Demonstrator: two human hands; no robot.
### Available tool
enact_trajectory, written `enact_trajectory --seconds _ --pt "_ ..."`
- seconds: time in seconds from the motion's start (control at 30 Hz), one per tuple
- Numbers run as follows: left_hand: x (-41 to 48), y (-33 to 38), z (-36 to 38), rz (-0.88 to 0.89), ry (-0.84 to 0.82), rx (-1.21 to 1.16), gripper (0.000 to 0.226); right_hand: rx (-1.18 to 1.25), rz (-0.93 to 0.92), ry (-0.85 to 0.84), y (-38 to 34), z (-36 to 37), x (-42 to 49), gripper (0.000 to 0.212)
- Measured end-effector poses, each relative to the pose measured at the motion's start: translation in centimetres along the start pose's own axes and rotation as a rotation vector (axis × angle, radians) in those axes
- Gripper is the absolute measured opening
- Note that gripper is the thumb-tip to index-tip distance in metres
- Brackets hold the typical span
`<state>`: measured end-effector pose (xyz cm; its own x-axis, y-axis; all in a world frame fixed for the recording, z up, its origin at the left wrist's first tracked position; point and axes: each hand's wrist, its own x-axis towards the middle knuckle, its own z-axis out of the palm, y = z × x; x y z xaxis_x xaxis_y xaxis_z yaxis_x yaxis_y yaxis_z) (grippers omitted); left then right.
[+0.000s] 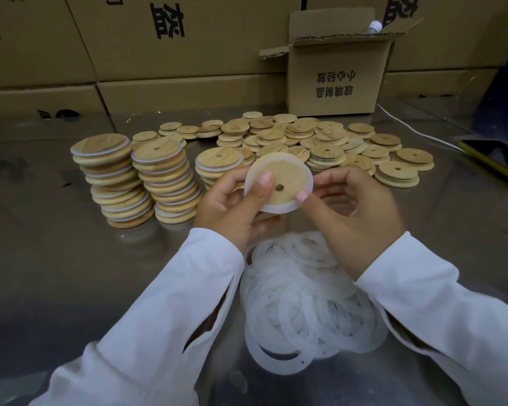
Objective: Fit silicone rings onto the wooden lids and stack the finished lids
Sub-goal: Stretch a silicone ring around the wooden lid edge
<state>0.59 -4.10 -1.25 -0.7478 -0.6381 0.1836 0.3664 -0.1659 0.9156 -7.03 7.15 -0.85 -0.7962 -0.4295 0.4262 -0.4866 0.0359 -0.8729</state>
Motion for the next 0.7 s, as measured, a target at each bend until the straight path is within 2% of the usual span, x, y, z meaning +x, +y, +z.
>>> enact_trajectory --seconds 0.17,0.33,0.47,0.53,0.63,0.7 --pt "-0.07 -0.35 0.16 -0.050 -0.056 -0.031 0.032 -0.021 -0.011 0.123 -0.14 -0.56 0.33 0.007" --pt "-0.18 -0.90 -0.04 -0.075 -0.137 0.108 0.044 -0.020 -0.004 0.104 -0.18 -0.82 0.69 0.010" --pt "-0.38 -0.86 0.00 -0.076 -0.199 0.233 0.046 0.000 0.004 0.010 -0.09 -0.69 0.45 0.012" --pt "-0.38 -0.72 -0.07 -0.049 -0.188 0.270 0.042 0.003 -0.002 -0.045 -0.18 -0.59 0.38 0.012" --pt "-0.35 -0.59 -0.19 -0.019 -0.179 0.302 0.019 -0.020 -0.032 -0.075 -0.34 -0.62 0.36 0.010" --pt "-0.30 -0.53 -0.18 0.006 -0.181 0.316 0.011 -0.023 -0.036 -0.084 -0.50 -0.74 0.45 0.011"
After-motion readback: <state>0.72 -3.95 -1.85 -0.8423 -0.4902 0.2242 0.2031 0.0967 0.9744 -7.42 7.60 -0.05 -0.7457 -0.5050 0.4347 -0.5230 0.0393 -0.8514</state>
